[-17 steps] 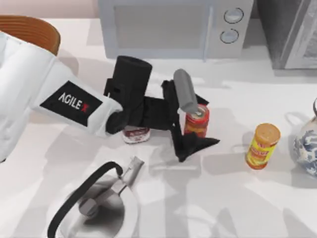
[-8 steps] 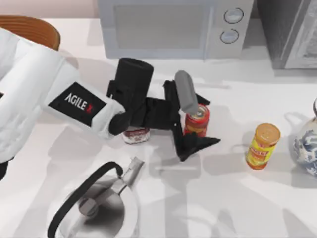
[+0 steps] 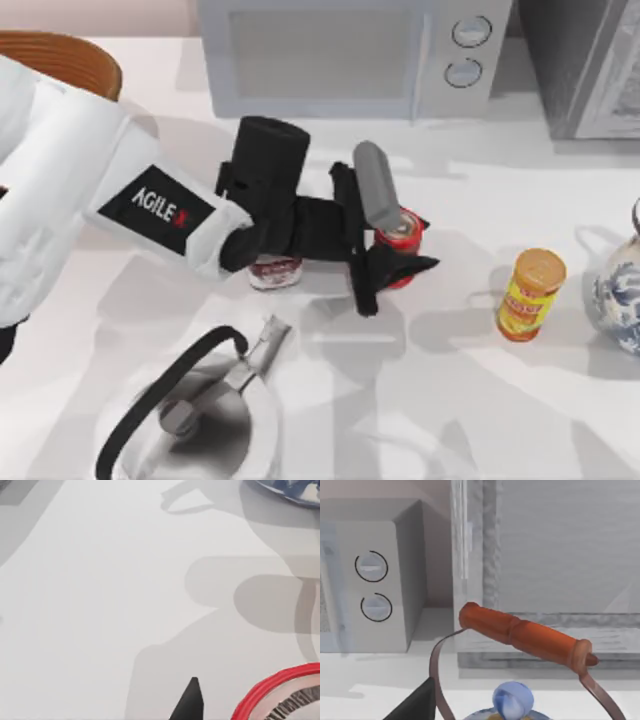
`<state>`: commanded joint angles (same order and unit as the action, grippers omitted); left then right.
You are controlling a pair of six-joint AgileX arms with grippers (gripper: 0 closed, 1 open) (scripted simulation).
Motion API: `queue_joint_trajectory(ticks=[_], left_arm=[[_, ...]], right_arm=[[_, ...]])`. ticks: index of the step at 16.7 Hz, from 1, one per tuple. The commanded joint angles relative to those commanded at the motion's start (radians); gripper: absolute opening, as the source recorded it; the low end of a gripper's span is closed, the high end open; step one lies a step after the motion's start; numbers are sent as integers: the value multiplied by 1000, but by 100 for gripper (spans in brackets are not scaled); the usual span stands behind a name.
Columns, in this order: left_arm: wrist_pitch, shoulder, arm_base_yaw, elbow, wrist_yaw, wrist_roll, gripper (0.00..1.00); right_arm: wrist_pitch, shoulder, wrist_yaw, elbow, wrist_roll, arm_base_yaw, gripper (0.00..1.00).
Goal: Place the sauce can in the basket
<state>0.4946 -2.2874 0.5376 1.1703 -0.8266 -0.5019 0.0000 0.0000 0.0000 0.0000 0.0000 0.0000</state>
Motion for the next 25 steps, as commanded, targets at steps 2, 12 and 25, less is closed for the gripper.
queue_joint_trajectory(ticks=[2, 12, 25], left_arm=[[0, 0, 0, 0, 0, 0, 17], [0, 0, 0, 0, 0, 0, 0], [-378, 471, -260, 29, 414, 152, 0]], right_arm=[[0, 0, 0, 0, 0, 0, 100], [0, 0, 0, 0, 0, 0, 100], [0, 0, 0, 0, 0, 0, 100]])
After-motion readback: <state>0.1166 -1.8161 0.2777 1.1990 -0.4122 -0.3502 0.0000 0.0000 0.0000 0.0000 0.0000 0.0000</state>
